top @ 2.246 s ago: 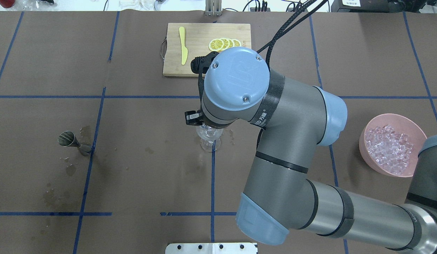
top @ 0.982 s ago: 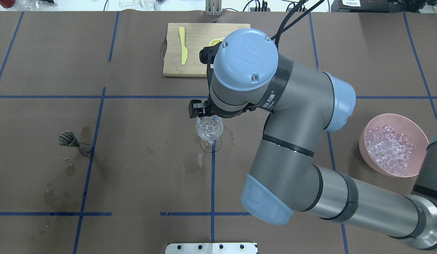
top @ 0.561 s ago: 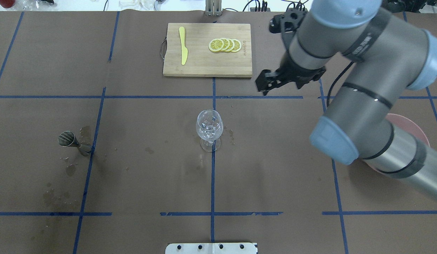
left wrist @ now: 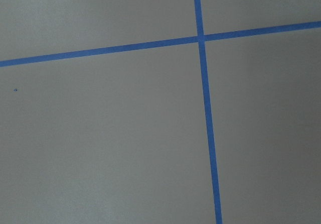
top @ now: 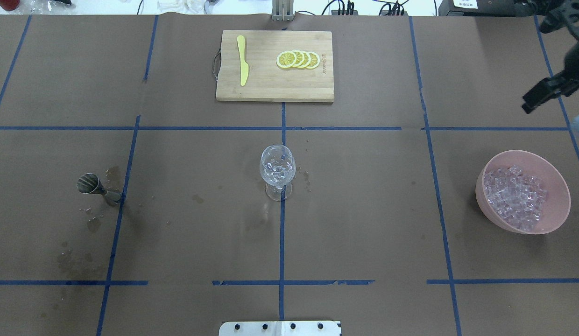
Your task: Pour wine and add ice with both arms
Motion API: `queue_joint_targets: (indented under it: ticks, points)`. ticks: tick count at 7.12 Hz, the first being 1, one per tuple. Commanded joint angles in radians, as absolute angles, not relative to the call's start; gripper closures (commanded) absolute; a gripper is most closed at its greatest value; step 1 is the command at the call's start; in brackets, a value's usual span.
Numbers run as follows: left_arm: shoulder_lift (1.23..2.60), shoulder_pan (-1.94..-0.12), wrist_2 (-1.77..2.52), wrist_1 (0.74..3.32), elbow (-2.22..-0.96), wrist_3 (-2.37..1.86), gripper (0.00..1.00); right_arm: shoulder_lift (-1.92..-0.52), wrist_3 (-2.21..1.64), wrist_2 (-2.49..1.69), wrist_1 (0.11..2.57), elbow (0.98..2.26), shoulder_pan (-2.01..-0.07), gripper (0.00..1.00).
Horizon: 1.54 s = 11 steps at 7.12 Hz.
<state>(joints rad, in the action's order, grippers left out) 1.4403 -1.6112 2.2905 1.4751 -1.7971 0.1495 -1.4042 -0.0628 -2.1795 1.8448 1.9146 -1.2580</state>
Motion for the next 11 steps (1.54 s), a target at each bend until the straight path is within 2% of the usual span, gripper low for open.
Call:
queue_joint_targets:
  ticks: [1,5,11]
  points:
    - [1.437,-1.611,2.293,1.477,-1.81,0.179,0.0,-1.599,-0.003,-2.174,1.838,1.852,-1.446,0.0]
    - [1.439,-1.609,2.295,1.479,-1.809,0.181,0.0,-1.781,-0.003,-2.236,1.598,1.801,-1.468,0.0]
    - [1.44,-1.608,2.295,1.479,-1.81,0.181,0.0,-1.784,-0.005,-2.263,1.566,1.773,-1.471,0.0]
